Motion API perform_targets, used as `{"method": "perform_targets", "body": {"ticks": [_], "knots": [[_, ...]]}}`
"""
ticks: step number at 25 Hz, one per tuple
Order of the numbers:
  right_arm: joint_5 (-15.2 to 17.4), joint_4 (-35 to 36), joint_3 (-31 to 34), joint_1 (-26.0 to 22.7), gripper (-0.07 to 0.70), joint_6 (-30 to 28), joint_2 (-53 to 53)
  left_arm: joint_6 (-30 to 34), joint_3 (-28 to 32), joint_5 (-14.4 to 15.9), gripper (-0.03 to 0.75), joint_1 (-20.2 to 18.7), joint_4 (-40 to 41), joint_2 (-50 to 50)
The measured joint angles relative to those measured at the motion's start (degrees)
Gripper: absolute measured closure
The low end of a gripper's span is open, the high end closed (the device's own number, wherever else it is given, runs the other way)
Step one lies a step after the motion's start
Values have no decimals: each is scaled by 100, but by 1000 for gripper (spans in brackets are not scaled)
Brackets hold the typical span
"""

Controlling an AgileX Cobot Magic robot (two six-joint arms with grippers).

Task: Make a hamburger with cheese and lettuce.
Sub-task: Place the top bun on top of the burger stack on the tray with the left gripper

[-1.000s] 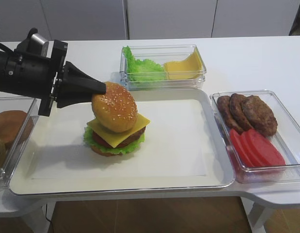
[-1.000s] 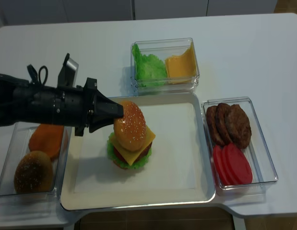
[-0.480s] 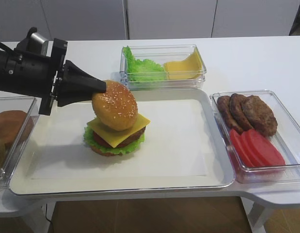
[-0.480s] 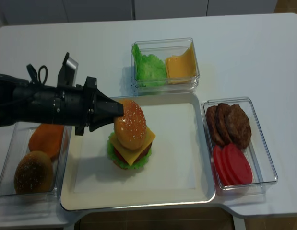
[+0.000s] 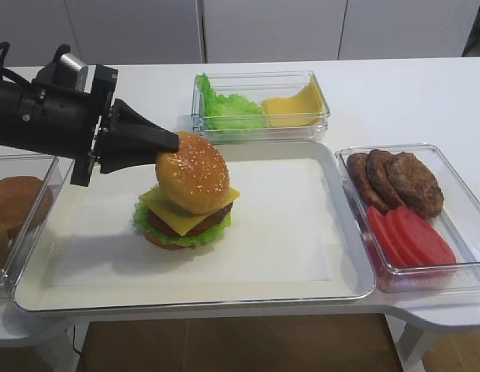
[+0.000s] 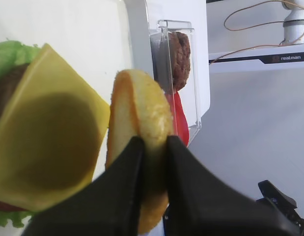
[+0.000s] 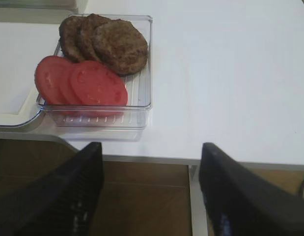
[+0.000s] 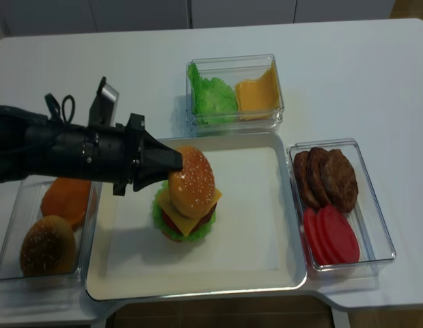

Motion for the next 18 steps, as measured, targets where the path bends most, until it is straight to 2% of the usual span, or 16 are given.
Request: {"method": "perform_targets", "body": {"ticks": [18], "knots": [[0,0,0,0,166,0,0,54,0,0,622,61,131,0]]}}
